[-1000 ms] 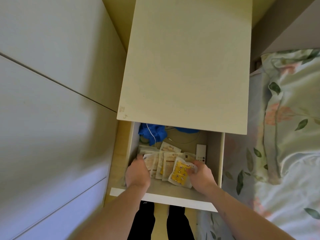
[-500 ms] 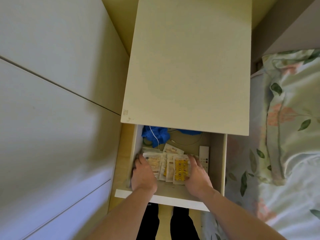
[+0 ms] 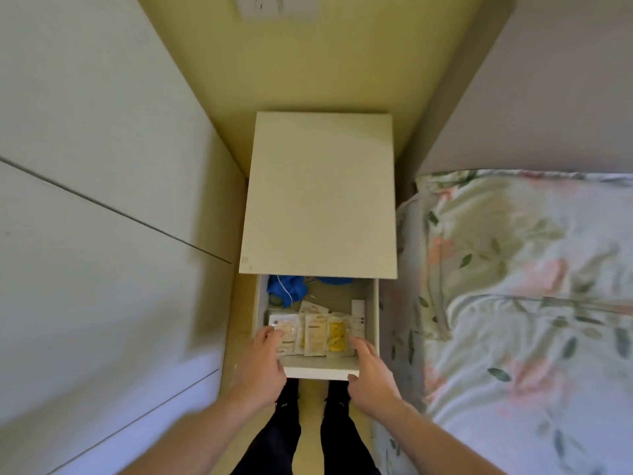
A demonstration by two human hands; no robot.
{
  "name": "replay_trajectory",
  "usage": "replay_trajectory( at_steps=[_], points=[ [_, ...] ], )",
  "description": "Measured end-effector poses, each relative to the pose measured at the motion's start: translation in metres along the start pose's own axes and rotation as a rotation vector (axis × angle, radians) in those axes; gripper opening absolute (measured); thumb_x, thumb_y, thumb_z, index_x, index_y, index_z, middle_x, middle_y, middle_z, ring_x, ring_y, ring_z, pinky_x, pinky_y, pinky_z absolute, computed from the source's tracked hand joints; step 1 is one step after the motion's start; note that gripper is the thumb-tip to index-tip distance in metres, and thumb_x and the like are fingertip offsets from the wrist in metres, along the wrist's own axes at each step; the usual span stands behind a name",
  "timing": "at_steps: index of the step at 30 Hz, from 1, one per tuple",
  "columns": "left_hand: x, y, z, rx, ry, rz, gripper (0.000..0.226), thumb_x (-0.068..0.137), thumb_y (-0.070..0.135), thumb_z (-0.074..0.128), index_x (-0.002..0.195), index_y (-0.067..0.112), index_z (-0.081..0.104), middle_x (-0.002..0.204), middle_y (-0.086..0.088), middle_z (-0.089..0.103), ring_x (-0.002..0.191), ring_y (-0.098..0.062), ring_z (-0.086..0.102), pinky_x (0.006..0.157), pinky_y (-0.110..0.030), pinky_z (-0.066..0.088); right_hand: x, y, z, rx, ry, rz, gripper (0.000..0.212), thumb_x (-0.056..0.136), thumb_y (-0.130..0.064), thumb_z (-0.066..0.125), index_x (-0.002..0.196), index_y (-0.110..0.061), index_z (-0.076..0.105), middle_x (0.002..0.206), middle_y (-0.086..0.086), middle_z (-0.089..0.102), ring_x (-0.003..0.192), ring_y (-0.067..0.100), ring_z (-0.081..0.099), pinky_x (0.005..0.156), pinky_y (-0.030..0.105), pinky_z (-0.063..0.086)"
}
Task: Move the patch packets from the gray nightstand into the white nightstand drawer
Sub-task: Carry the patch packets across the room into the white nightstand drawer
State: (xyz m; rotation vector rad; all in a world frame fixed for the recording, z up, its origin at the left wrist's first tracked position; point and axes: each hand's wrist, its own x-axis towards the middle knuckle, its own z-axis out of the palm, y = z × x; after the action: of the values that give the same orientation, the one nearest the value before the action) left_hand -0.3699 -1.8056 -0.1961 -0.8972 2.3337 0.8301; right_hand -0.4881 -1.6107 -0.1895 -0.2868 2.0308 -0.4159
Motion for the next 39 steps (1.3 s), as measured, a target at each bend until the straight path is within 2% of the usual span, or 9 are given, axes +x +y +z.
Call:
replay_trajectory(
  at_steps=[3,8,14,16,18,22,25,30,39],
  points=[
    [-0.046,0.024,-0.034,0.056,-0.022,0.109,0.057,0.095,0.012,0.056,0.149,0.027,0.040,0.157,0.010,0.026,0.136,-0.013,0.041,0.104,-0.027,0.049,-0.058,-0.016,-0.014,0.080,0.069,-0.025,0.072,0.095,-0.008,0.057,0.158,-0.028,0.027,0.165,-0.010,0.024,0.143,0.016,0.042,0.113,0.030,0.041],
    [-0.105,0.059,-0.078,0.104,-0.064,0.279,0.055,0.098,0.019,0.056,0.150,0.027,0.040,0.157,0.010,0.026,0.146,-0.015,0.029,0.119,-0.031,0.034,-0.146,-0.037,-0.031,0.257,0.293,-0.024,0.064,0.094,-0.013,0.060,0.152,-0.030,0.038,0.160,-0.010,0.035,0.140,0.013,0.044,0.112,0.027,0.039],
    [-0.145,0.088,-0.109,0.206,-0.129,0.579,0.053,0.098,0.027,0.058,0.148,0.031,0.041,0.158,0.011,0.026,0.149,-0.014,0.026,0.124,-0.035,0.027,-0.250,-0.031,-0.015,0.358,0.566,0.067,0.061,0.095,-0.019,0.059,0.151,-0.034,0.040,0.161,-0.012,0.033,0.145,0.009,0.036,0.111,0.020,0.030],
    [-0.161,0.101,-0.120,0.278,-0.151,0.666,0.052,0.099,0.031,0.056,0.149,0.031,0.041,0.159,0.010,0.025,0.149,-0.015,0.024,0.124,-0.037,0.026,-0.285,-0.030,-0.002,0.407,0.631,0.101,0.060,0.096,-0.021,0.059,0.150,-0.036,0.039,0.160,-0.014,0.034,0.140,0.004,0.038,0.105,0.018,0.033],
    [-0.179,0.114,-0.130,0.319,-0.153,0.747,0.050,0.100,0.034,0.054,0.149,0.031,0.041,0.159,0.011,0.024,0.149,-0.015,0.023,0.123,-0.037,0.027,-0.318,-0.031,0.012,0.444,0.690,0.122,0.060,0.096,-0.024,0.059,0.151,-0.037,0.038,0.160,-0.015,0.033,0.140,0.004,0.038,0.106,0.022,0.036],
    [-0.227,0.140,-0.135,0.390,-0.173,0.943,0.050,0.100,0.037,0.054,0.148,0.032,0.042,0.158,0.013,0.025,0.149,-0.012,0.021,0.123,-0.034,0.026,-0.379,-0.024,0.043,0.536,0.832,0.167,0.059,0.099,-0.030,0.059,0.152,-0.040,0.035,0.161,-0.017,0.028,0.147,0.011,0.033,0.114,0.030,0.032],
    [-0.269,0.160,-0.124,0.431,-0.192,1.095,0.049,0.099,0.038,0.055,0.146,0.034,0.044,0.158,0.015,0.027,0.148,-0.009,0.022,0.124,-0.033,0.025,-0.427,-0.007,0.066,0.603,0.951,0.213,0.060,0.099,-0.035,0.059,0.151,-0.045,0.033,0.162,-0.022,0.024,0.147,0.008,0.033,0.114,0.031,0.035],
    [-0.361,0.197,-0.083,0.514,-0.196,1.342,0.050,0.097,0.041,0.058,0.144,0.038,0.043,0.159,0.015,0.028,0.149,-0.009,0.024,0.125,-0.038,0.024,-0.525,0.038,0.120,0.703,1.145,0.325,0.060,0.099,-0.040,0.059,0.152,-0.047,0.032,0.162,-0.024,0.024,0.149,0.005,0.028,0.119,0.030,0.028],
    [-0.592,0.223,0.065,0.576,-0.280,1.720,0.053,0.093,0.048,0.062,0.143,0.041,0.044,0.160,0.015,0.028,0.145,-0.016,0.032,0.121,-0.039,0.029,-0.721,0.155,0.293,0.770,1.370,0.548,0.062,0.096,-0.041,0.064,0.152,-0.044,0.036,0.161,-0.023,0.028,0.149,0.002,0.028,0.123,0.030,0.027]
  ],
)
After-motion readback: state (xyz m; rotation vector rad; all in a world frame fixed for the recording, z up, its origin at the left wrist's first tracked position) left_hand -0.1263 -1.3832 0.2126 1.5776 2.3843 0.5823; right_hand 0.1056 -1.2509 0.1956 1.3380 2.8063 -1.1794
